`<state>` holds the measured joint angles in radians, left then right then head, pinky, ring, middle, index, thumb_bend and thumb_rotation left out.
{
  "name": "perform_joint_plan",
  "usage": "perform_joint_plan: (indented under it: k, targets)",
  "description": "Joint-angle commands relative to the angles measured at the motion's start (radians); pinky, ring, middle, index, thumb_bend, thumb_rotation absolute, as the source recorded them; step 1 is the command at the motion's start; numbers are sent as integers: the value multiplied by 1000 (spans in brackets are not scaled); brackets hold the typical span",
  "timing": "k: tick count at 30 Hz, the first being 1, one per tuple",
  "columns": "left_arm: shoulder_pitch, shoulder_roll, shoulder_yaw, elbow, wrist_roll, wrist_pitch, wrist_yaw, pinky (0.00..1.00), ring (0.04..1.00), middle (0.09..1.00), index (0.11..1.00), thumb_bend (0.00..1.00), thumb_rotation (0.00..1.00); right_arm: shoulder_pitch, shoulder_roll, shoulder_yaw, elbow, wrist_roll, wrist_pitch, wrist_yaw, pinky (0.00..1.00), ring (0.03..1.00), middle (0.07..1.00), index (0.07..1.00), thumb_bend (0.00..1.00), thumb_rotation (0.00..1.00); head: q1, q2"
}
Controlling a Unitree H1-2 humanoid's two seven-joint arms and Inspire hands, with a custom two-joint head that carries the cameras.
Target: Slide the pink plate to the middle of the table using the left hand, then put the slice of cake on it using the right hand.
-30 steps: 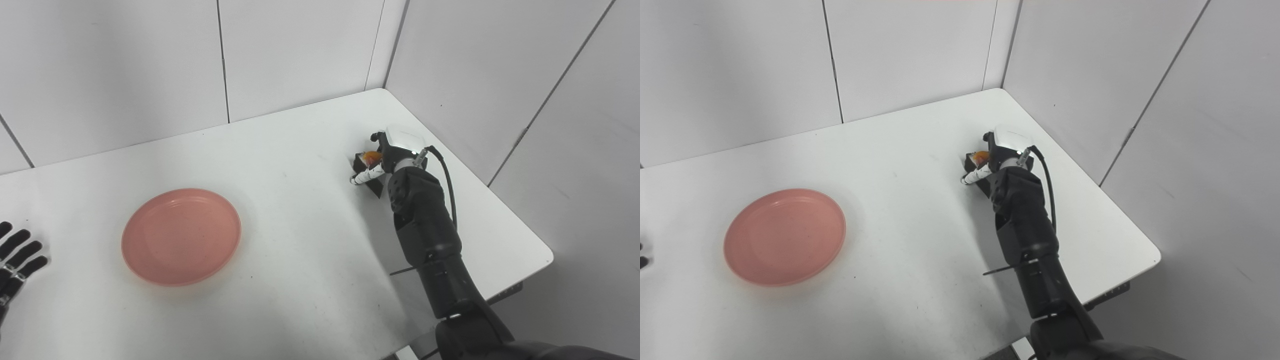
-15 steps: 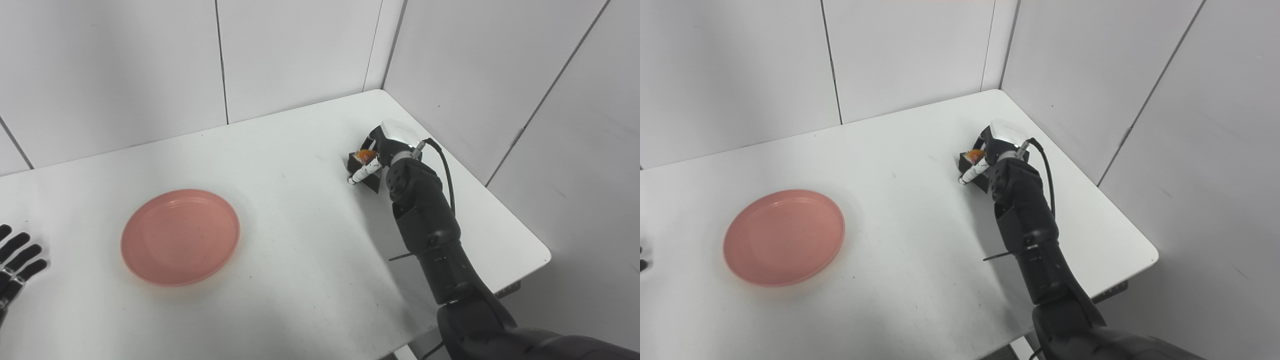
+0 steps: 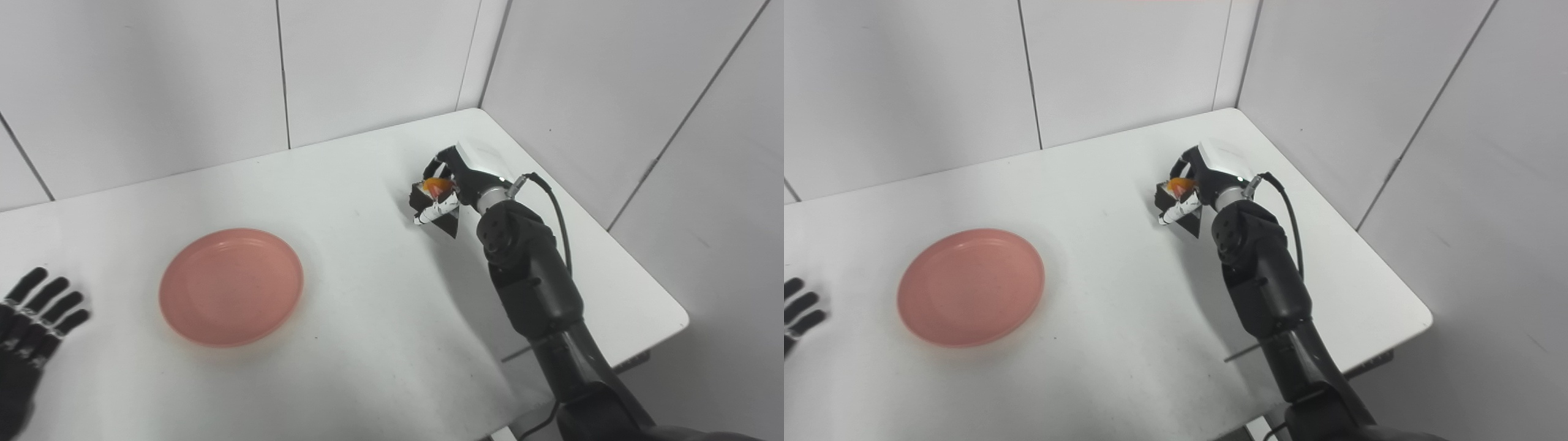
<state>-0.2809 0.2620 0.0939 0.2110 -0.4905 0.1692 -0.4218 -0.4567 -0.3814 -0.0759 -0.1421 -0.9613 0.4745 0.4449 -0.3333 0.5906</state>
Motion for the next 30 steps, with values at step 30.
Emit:
perform_joint_plan:
  k: [30]
  targets:
    - [60,-264,-203,-141,300,161,276,869,892,909,904,385,989,-230,200,415,136,175,-184,-128,282,369,429,547,516,0,470,25]
